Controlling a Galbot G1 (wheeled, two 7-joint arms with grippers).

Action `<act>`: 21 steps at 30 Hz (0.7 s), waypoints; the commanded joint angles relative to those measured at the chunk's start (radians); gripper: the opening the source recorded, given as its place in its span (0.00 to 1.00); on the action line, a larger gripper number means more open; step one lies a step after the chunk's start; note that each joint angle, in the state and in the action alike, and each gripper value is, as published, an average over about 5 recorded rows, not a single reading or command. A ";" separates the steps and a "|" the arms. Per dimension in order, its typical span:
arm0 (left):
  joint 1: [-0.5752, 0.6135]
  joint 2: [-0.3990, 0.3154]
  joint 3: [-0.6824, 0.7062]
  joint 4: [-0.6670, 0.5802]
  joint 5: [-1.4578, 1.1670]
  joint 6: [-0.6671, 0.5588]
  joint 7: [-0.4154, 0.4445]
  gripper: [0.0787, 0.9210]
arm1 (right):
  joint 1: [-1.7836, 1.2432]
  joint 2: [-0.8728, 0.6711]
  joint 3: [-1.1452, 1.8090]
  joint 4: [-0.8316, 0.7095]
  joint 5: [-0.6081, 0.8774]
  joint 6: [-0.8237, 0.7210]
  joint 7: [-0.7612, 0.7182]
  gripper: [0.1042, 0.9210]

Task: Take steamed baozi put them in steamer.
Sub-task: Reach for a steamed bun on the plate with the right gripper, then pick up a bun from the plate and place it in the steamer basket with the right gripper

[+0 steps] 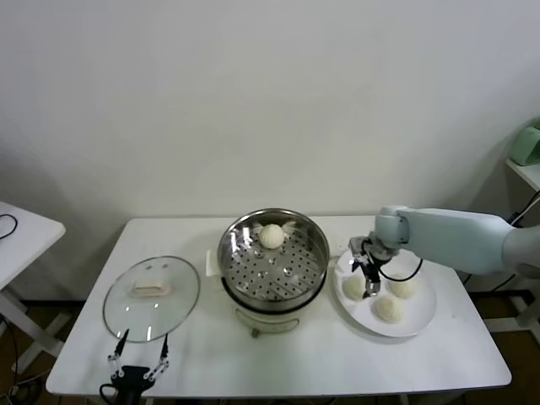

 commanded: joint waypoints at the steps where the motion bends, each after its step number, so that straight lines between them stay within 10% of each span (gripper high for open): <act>1: -0.001 0.001 0.003 0.002 0.004 -0.001 0.000 0.88 | -0.025 0.009 0.015 -0.007 -0.021 -0.007 0.005 0.84; 21: 0.000 0.008 0.006 -0.006 0.006 -0.002 -0.002 0.88 | 0.403 -0.050 -0.183 0.151 0.068 0.080 -0.126 0.64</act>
